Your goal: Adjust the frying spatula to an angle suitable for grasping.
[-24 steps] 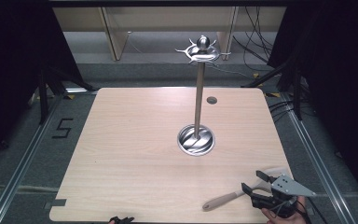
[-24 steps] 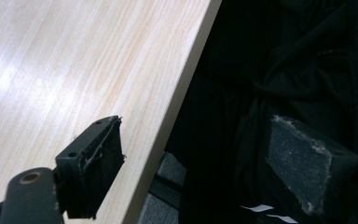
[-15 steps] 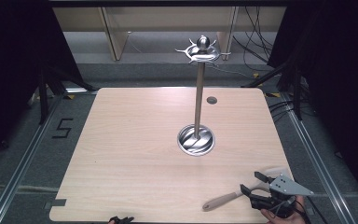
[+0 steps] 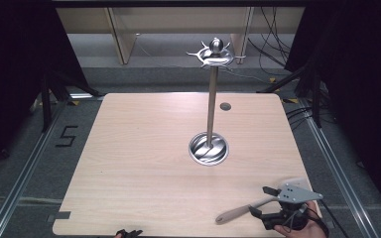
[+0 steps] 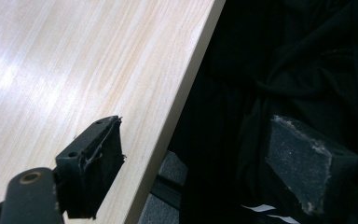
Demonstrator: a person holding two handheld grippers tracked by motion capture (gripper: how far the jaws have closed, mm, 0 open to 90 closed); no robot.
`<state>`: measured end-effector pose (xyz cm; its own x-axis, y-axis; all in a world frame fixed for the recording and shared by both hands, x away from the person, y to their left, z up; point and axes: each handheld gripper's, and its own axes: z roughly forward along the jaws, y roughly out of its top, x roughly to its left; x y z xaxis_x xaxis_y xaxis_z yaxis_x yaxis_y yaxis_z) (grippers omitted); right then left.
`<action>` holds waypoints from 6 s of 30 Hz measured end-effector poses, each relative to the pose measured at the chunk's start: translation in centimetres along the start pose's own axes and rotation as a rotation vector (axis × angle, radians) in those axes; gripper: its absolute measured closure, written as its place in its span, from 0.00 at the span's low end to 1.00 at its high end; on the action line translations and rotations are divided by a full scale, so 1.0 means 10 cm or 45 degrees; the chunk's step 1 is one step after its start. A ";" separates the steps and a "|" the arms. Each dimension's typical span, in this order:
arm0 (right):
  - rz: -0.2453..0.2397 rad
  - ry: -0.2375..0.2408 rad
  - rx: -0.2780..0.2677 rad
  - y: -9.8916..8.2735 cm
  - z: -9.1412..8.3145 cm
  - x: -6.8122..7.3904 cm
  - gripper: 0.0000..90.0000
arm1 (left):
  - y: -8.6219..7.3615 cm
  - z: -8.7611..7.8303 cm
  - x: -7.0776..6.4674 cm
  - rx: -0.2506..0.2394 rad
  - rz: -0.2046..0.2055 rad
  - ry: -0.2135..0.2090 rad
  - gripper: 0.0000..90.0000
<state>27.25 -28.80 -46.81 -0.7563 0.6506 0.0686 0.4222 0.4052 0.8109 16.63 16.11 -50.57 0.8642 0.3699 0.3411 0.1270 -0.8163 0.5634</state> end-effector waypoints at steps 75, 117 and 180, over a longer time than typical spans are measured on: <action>-0.615 0.210 0.942 0.50 0.80 -0.13 0.82 | -0.01 0.04 0.00 0.010 0.000 -0.017 0.19; -0.408 -0.037 0.290 0.88 0.23 -0.31 0.84 | 0.00 0.02 -0.01 0.006 0.004 -0.009 0.19; -0.203 0.008 -0.318 1.83 -0.16 -0.41 0.84 | 0.00 0.02 -0.01 0.009 0.014 -0.043 0.19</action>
<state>37.27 -25.09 -31.36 -0.8066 0.5871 -0.0680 0.1625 0.3309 0.9296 16.65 15.95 -50.79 0.8815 0.3458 0.3215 0.1208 -0.8234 0.5544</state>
